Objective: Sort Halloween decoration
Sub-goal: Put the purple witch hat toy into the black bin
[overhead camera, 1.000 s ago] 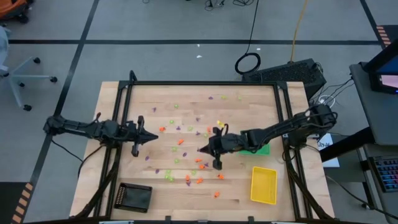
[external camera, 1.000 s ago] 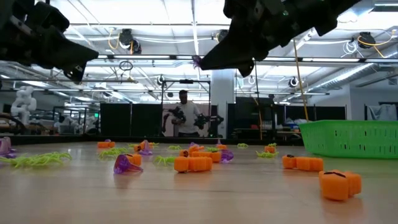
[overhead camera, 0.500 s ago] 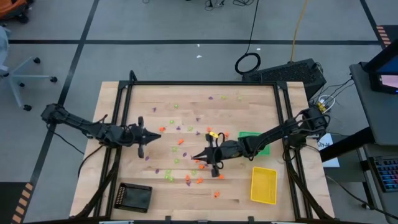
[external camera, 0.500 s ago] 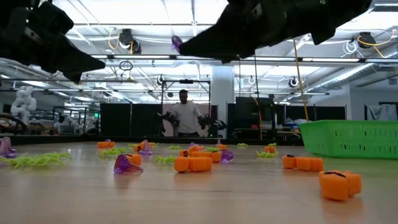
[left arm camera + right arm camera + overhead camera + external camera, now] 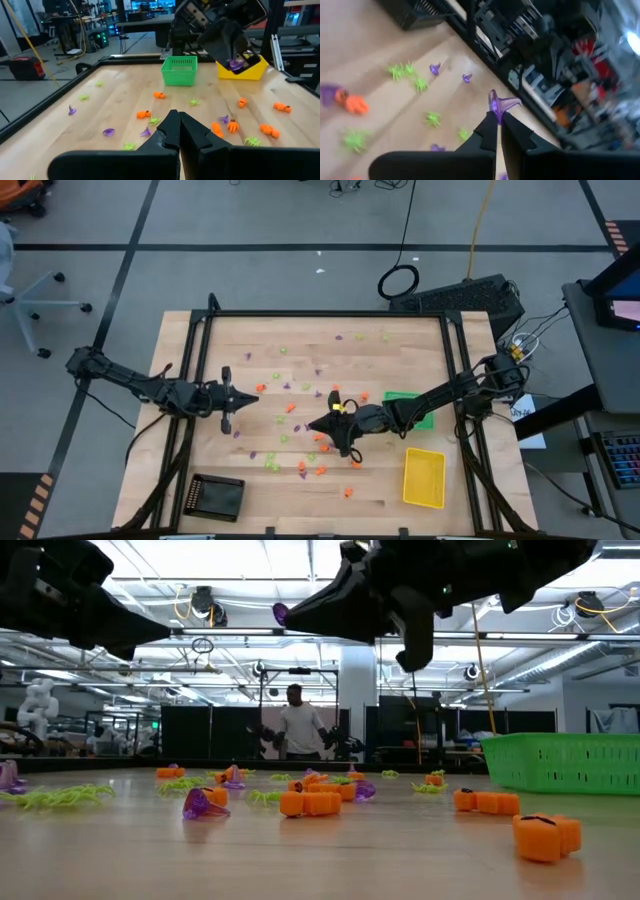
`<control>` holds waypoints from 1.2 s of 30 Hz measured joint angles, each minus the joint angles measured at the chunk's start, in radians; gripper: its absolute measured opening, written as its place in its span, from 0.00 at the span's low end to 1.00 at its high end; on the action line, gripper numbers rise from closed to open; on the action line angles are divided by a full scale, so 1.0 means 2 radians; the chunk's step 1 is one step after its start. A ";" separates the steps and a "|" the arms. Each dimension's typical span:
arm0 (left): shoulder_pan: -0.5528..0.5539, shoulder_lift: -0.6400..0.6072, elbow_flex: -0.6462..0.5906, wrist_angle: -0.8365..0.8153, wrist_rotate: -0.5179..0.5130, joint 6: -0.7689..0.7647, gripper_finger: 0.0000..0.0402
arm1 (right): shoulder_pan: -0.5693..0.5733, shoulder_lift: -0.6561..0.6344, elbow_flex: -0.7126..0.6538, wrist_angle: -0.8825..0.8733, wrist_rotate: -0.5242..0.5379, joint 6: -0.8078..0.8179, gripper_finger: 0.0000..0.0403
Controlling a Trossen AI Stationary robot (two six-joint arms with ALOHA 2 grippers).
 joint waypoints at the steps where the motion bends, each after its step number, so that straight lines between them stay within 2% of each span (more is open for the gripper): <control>1: 0.000 0.000 0.000 0.000 0.000 0.006 0.00 | 0.000 0.000 0.000 0.000 0.000 -0.025 0.00; 4: 0.000 0.000 0.000 0.000 0.001 0.020 0.00 | 0.000 0.000 0.000 0.003 -0.001 -0.084 0.00; 8: 0.000 0.000 0.000 -0.002 0.001 0.018 0.00 | 0.000 0.000 0.000 0.009 -0.001 -0.112 0.00; 24: -0.012 0.011 -0.020 -0.026 0.007 -0.149 0.00 | 0.020 0.000 0.000 0.010 -0.003 -0.071 0.00; 36: -0.038 0.028 -0.020 -0.007 -0.025 -0.151 0.00 | 0.036 0.000 0.000 -0.005 -0.002 -0.058 0.00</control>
